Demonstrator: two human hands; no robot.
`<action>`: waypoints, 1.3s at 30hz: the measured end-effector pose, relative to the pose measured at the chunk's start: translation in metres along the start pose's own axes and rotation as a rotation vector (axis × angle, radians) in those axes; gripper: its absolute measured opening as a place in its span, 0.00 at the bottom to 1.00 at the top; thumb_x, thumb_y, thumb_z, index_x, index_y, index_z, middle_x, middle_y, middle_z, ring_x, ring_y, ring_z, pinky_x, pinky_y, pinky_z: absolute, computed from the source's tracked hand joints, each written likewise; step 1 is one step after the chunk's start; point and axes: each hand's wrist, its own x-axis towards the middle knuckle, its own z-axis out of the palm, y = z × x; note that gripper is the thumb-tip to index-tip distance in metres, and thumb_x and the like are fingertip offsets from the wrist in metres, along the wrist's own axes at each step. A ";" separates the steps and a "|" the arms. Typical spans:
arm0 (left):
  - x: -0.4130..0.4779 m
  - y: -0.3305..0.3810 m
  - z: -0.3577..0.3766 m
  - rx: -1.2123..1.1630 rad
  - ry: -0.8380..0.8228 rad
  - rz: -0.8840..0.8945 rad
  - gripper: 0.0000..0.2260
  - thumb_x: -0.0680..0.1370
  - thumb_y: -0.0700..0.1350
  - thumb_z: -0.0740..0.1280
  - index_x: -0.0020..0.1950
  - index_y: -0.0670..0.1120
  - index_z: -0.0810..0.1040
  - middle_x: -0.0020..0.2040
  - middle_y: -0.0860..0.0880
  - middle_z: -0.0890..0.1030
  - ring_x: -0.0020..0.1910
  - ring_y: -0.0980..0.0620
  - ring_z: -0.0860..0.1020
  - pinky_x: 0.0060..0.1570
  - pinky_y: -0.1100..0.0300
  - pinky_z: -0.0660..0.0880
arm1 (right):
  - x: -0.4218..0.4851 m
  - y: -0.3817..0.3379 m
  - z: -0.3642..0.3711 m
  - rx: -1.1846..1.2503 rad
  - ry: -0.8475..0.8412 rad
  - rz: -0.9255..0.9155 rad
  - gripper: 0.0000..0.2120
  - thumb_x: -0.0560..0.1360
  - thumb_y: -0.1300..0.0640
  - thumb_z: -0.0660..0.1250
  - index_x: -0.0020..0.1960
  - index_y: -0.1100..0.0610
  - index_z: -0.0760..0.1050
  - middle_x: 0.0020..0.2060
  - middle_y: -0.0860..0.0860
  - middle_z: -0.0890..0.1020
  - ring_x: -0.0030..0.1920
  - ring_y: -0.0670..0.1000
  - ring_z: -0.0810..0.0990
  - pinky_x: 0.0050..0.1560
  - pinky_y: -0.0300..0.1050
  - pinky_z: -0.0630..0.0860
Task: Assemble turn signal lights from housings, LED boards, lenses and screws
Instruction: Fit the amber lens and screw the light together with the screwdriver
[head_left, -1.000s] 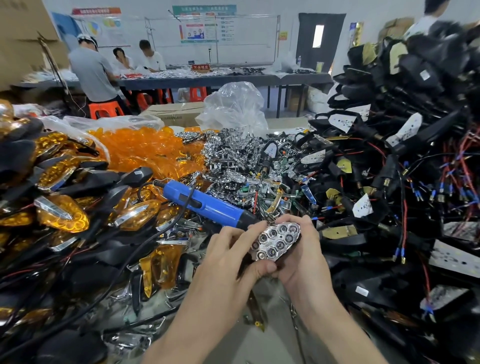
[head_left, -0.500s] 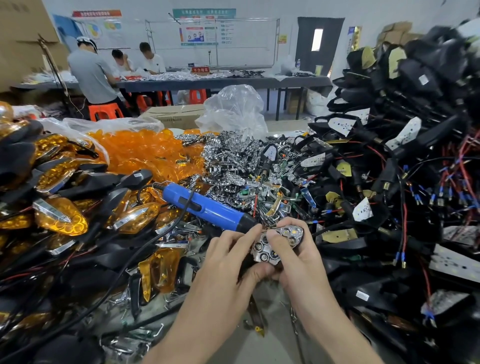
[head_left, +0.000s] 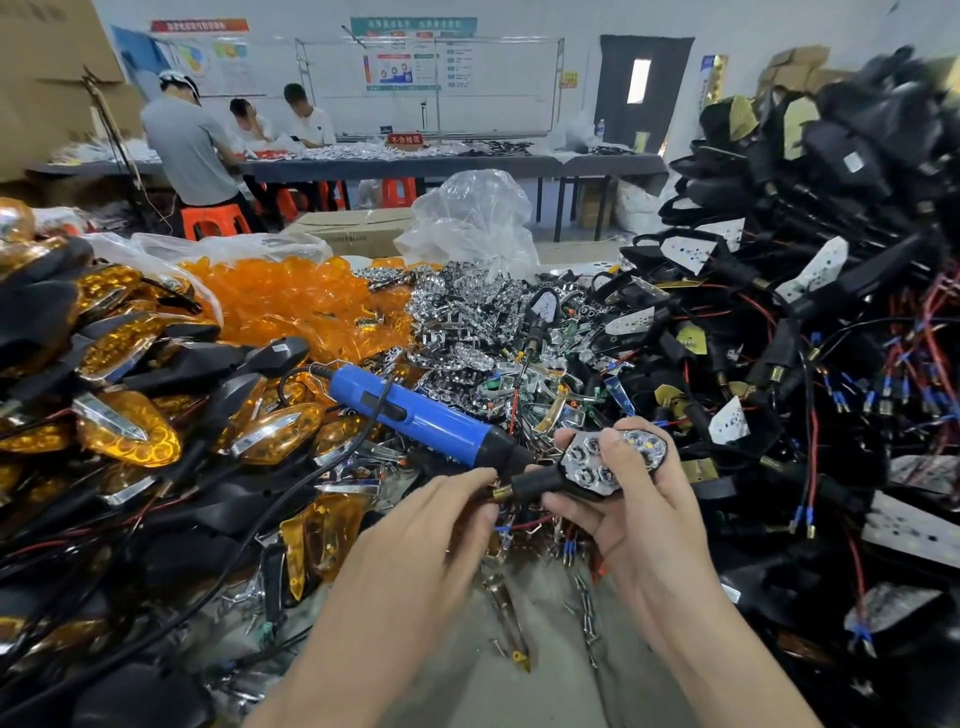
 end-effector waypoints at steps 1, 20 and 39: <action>0.000 -0.002 -0.001 -0.004 -0.005 -0.005 0.20 0.79 0.62 0.53 0.64 0.60 0.76 0.50 0.67 0.78 0.49 0.69 0.76 0.40 0.72 0.71 | 0.000 -0.001 -0.001 0.008 0.000 -0.009 0.04 0.81 0.58 0.64 0.55 0.52 0.72 0.48 0.61 0.87 0.41 0.59 0.87 0.34 0.46 0.83; -0.002 -0.011 -0.008 0.015 -0.051 0.067 0.12 0.84 0.55 0.51 0.55 0.59 0.73 0.38 0.61 0.76 0.38 0.62 0.76 0.31 0.70 0.69 | -0.004 -0.001 0.003 -0.061 -0.091 -0.057 0.06 0.73 0.50 0.71 0.48 0.44 0.76 0.52 0.60 0.86 0.46 0.62 0.87 0.38 0.48 0.84; -0.003 -0.005 -0.010 0.014 -0.062 0.052 0.10 0.82 0.54 0.54 0.53 0.60 0.75 0.39 0.61 0.77 0.36 0.63 0.75 0.30 0.70 0.65 | -0.004 -0.001 0.006 -0.081 -0.024 -0.052 0.12 0.67 0.47 0.73 0.48 0.45 0.76 0.50 0.59 0.86 0.46 0.68 0.85 0.32 0.46 0.82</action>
